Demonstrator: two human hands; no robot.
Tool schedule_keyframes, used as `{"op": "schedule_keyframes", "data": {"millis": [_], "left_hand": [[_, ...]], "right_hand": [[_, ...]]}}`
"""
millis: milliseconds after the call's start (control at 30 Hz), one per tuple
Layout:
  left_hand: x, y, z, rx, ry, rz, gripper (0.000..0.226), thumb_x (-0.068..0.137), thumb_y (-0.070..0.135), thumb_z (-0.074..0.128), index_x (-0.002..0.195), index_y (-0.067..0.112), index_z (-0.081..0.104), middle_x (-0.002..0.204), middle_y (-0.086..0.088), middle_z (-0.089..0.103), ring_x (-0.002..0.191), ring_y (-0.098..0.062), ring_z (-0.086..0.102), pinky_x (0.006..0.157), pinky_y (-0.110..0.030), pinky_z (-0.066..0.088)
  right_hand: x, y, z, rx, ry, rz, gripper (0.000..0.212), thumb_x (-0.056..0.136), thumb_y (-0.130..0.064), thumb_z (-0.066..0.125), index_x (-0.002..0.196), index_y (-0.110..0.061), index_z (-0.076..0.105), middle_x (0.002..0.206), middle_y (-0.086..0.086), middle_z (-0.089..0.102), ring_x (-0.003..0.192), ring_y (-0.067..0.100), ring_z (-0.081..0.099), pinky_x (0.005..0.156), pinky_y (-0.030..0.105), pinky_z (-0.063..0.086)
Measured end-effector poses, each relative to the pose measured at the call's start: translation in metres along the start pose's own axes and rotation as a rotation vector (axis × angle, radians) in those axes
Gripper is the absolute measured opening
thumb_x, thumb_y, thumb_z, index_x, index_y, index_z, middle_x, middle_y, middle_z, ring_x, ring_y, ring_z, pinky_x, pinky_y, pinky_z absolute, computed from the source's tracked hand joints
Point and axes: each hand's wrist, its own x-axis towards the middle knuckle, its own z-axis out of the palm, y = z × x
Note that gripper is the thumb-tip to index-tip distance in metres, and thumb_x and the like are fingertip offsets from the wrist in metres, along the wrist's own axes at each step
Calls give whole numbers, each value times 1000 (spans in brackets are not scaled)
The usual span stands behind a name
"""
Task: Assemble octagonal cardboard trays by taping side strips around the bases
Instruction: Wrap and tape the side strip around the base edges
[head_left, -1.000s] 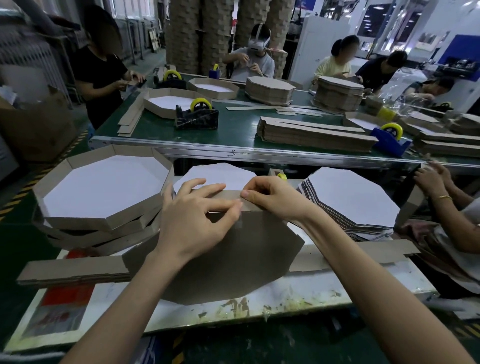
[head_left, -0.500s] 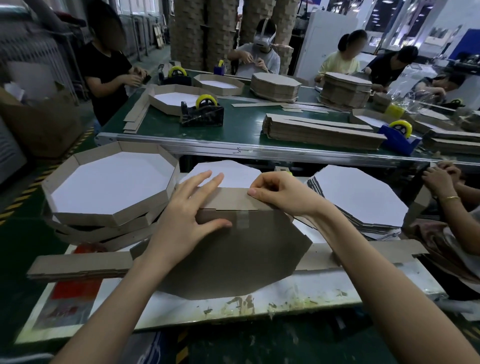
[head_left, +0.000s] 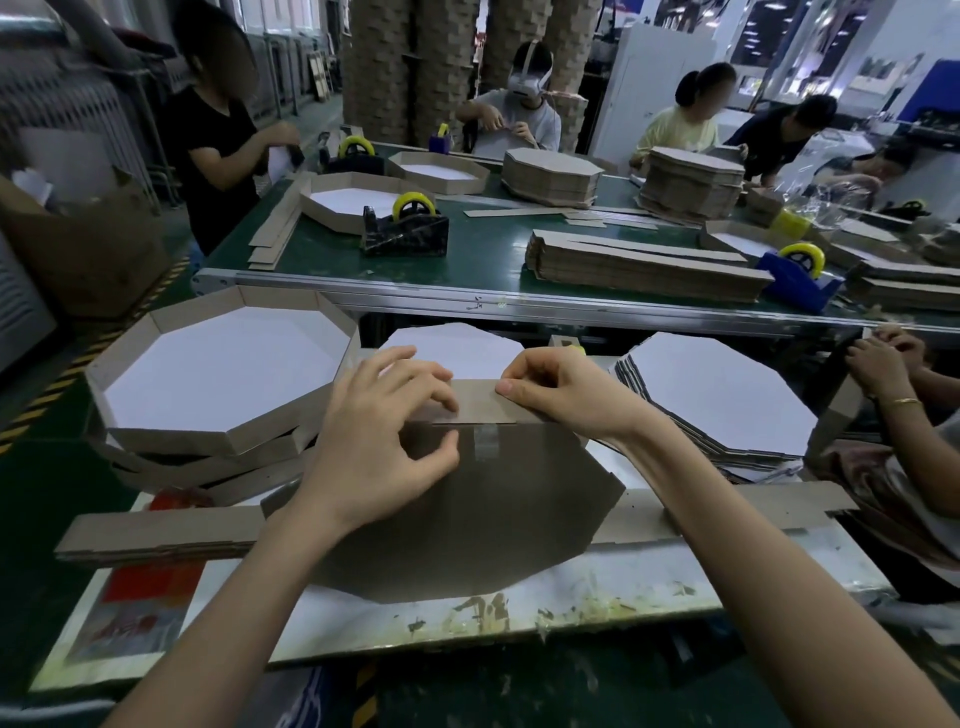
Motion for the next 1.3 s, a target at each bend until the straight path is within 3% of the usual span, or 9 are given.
{"op": "schedule_keyframes", "data": {"millis": [133, 300, 567, 867, 933, 1067, 1133, 1200, 1300], "left_hand": [[12, 21, 3, -170, 59, -28, 34, 93, 47, 44, 96, 34, 76, 117, 21, 61, 126, -9, 47, 103, -45, 39], [12, 24, 12, 90, -16, 18, 31, 88, 59, 50, 96, 43, 75, 116, 13, 69, 118, -19, 55, 92, -44, 45], [7, 20, 13, 225, -31, 126, 36, 85, 52, 56, 110, 31, 73, 116, 9, 70, 104, -21, 63, 83, -40, 49], [5, 24, 11, 393, -40, 160, 57, 75, 47, 75, 122, 16, 68, 123, 3, 67, 105, -23, 63, 82, -39, 53], [5, 27, 10, 481, -128, 153, 73, 71, 52, 78, 130, 11, 62, 132, -2, 62, 110, -24, 62, 85, -39, 52], [12, 32, 14, 694, -342, 36, 109, 71, 71, 65, 151, 9, 23, 154, -6, 35, 135, -22, 40, 108, -39, 32], [21, 40, 23, 643, -311, 23, 103, 69, 81, 56, 144, 15, 30, 142, -2, 47, 130, -19, 44, 106, -39, 31], [32, 52, 32, 578, -292, 19, 94, 68, 85, 51, 134, 20, 35, 121, 2, 59, 113, -19, 54, 90, -35, 39], [38, 58, 39, 604, -296, 22, 104, 69, 87, 48, 145, 20, 24, 109, 0, 66, 97, -21, 63, 73, -33, 44]], "right_hand": [[-3, -2, 0, -13, -5, -32, 14, 97, -26, 62, 84, -24, 64, 55, -23, 55, 52, -2, 46, 52, 10, 35], [-6, -2, 2, -10, 16, -53, 14, 97, -21, 62, 84, -18, 65, 56, -26, 55, 53, -3, 47, 53, 9, 35], [-7, 1, 3, 37, 16, -64, 14, 98, -19, 61, 89, -9, 65, 51, -23, 52, 50, -1, 44, 52, 10, 33], [-5, 6, 7, 57, 31, -54, 13, 96, -24, 64, 85, -18, 66, 54, -22, 52, 54, 0, 43, 54, 11, 34], [-4, 6, 7, 66, 30, -52, 12, 96, -22, 64, 86, -16, 67, 55, -24, 54, 55, -2, 45, 55, 10, 35], [-5, 3, 6, 48, 31, -50, 12, 95, -22, 65, 87, -14, 68, 60, -26, 58, 58, -4, 49, 58, 9, 38], [-7, 3, 7, 57, 21, -59, 13, 95, -20, 66, 84, -14, 68, 59, -21, 57, 58, -2, 47, 58, 12, 37], [-9, 3, 7, 60, 16, -66, 18, 94, -17, 65, 76, -15, 66, 57, -17, 52, 56, 0, 42, 57, 15, 35], [-17, 10, -2, 67, 11, -11, 19, 95, -26, 64, 79, -18, 71, 53, -18, 54, 52, -1, 42, 52, 13, 33]]}}
